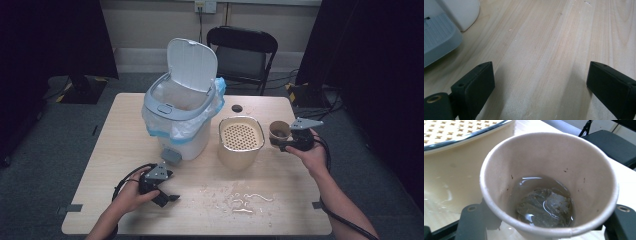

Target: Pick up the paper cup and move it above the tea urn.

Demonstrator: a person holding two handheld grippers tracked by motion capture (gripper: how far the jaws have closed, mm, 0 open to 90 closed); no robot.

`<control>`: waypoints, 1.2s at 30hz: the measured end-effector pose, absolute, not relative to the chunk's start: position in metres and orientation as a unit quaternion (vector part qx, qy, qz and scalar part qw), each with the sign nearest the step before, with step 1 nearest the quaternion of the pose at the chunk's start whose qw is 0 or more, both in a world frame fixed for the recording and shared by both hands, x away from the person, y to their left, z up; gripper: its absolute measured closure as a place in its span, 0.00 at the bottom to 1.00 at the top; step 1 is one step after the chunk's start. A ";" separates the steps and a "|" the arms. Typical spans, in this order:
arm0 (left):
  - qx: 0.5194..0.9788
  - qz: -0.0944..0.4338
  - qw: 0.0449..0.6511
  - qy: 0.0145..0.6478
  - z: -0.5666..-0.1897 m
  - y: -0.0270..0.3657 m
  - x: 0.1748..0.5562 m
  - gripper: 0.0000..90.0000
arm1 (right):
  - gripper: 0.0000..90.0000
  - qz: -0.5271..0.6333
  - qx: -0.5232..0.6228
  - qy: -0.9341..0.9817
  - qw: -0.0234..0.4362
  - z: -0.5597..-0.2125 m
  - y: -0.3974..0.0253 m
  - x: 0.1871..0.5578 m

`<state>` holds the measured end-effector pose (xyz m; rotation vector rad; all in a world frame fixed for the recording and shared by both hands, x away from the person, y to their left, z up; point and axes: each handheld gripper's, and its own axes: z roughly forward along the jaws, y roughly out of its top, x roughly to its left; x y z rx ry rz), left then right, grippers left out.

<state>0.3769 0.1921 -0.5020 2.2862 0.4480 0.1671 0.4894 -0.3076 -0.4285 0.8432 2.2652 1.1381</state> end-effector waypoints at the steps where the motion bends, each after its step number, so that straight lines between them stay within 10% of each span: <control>1: 0.900 0.066 0.392 0.176 -0.502 0.192 0.377 0.08 | 0.35 0.414 0.307 0.825 0.233 -0.429 -0.308 0.489; 36: 0.901 0.063 0.393 0.173 -0.502 0.192 0.377 0.08 | 0.39 0.386 0.252 0.830 0.313 -0.385 -0.281 0.536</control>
